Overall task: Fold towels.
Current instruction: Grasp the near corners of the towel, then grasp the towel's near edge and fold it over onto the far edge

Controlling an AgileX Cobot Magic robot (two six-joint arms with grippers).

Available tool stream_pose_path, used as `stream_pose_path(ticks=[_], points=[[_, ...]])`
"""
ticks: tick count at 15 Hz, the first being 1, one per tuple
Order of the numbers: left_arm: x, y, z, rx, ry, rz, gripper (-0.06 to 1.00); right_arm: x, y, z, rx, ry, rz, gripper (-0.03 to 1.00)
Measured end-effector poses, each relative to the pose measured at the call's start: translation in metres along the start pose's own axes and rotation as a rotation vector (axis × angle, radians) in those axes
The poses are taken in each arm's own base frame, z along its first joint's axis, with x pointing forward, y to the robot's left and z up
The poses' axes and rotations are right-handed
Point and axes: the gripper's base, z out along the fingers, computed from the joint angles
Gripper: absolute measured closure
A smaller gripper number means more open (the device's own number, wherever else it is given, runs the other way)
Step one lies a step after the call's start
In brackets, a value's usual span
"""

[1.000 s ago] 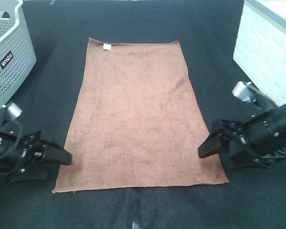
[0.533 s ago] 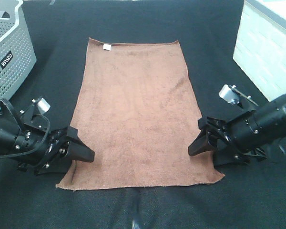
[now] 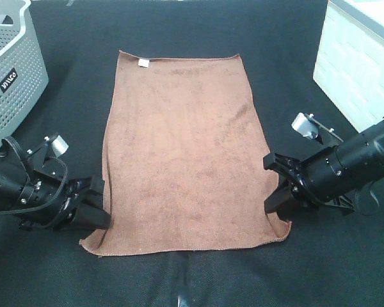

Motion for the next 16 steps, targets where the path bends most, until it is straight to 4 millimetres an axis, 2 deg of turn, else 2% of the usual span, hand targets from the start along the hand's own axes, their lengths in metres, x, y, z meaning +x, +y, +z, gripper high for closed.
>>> stream_pose_path(ticks=[3, 6, 8, 12, 13, 16], points=[[0.001, -0.007, -0.012, -0.015, 0.014, 0.045, 0.94, 0.0, 0.011, -0.02, -0.003, -0.02, -0.009, 0.97], [0.002, -0.012, -0.023, -0.037, 0.03, 0.081, 0.94, 0.004, 0.015, -0.031, 0.018, 0.002, -0.025, 0.97], [0.012, -0.015, -0.036, -0.07, 0.055, 0.108, 0.94, 0.011, 0.016, -0.037, 0.031, 0.067, -0.061, 0.97], [0.042, -0.012, -0.05, -0.084, 0.08, 0.107, 0.94, 0.021, 0.019, -0.038, -0.004, 0.172, -0.06, 0.97], [0.048, -0.014, -0.054, -0.082, 0.072, 0.114, 0.94, 0.028, 0.018, -0.039, -0.002, 0.182, -0.055, 0.97], [0.065, -0.017, -0.068, -0.077, 0.065, 0.123, 0.94, 0.063, 0.009, -0.045, 0.029, 0.189, -0.028, 0.97]])
